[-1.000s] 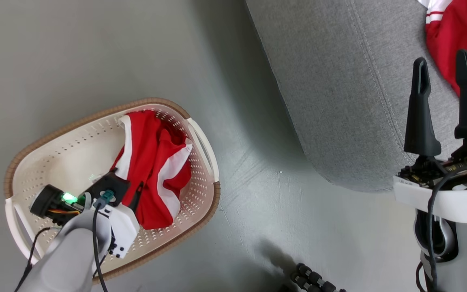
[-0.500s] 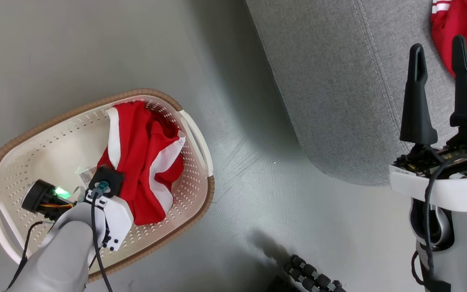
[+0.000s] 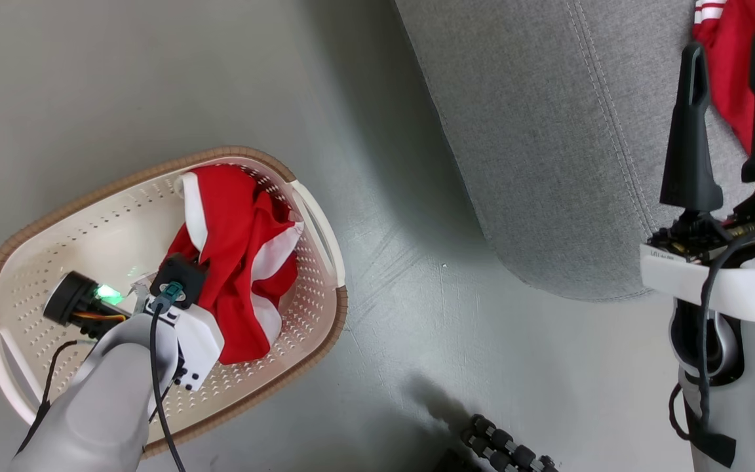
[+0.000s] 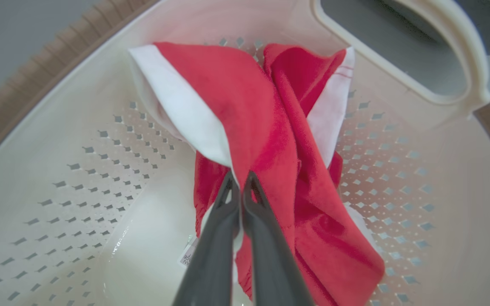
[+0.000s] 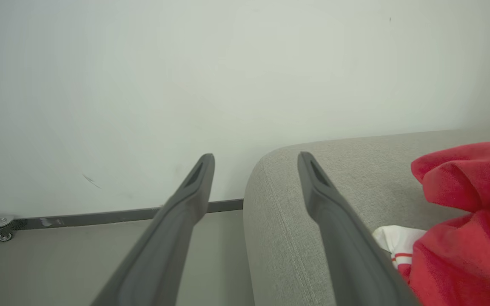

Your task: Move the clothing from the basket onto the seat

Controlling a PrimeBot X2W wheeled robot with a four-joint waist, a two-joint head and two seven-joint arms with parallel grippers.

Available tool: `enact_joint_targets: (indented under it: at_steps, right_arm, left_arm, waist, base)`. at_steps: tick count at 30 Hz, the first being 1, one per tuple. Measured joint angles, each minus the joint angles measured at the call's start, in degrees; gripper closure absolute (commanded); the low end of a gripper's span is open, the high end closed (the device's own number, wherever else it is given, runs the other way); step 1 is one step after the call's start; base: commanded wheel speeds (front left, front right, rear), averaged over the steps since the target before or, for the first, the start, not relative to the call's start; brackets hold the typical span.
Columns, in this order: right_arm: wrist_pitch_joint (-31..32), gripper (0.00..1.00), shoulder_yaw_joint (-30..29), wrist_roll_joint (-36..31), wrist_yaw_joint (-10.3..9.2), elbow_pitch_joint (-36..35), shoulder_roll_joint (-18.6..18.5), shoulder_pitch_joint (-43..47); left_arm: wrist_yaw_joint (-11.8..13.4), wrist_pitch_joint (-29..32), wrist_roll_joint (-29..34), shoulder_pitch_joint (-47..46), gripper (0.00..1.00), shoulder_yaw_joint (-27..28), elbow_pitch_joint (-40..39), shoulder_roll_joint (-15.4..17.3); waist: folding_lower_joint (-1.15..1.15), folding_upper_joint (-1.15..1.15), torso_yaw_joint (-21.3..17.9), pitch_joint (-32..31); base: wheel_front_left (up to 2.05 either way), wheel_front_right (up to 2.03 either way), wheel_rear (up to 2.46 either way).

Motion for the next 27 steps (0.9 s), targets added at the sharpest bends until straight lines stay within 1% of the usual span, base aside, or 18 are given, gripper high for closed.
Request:
enact_joint_targets:
  at_steps: [9, 19, 21, 27]
  right_arm:
    - [-0.01, 0.0, 0.82, -0.09, 0.0, 0.12, -0.01, -2.34]
    - [-0.01, 0.0, 2.01, -2.26, 0.0, 2.13, -0.08, -3.71]
    - [-0.01, 0.0, 2.58, -2.78, 0.0, 2.77, -0.11, -3.86]
    - [-0.01, 0.0, 3.9, -4.25, 0.0, 4.25, -0.31, -3.87]
  left_arm:
    - [0.13, -2.46, -0.64, -0.09, 1.0, 1.54, -3.44, 0.59]
    - [1.64, -2.93, -1.57, 0.04, 1.0, 3.31, -10.34, 0.47]
    - [2.11, -2.94, -1.66, 0.13, 1.0, 3.66, -12.34, 0.46]
    - [3.67, -2.99, -1.72, 0.43, 1.0, 5.02, -22.43, 0.85]
  waist:
    - [0.0, 0.0, 1.12, -1.39]
    - [0.0, 0.0, 2.95, -4.04]
    - [0.0, 0.0, 3.38, -4.71]
    - [0.0, 0.0, 4.8, -6.98]
  base:
    - [0.0, 0.0, 0.0]
    - [0.0, 0.0, 0.0]
    - [0.0, 0.0, 0.0]
    - [0.0, 0.0, 0.0]
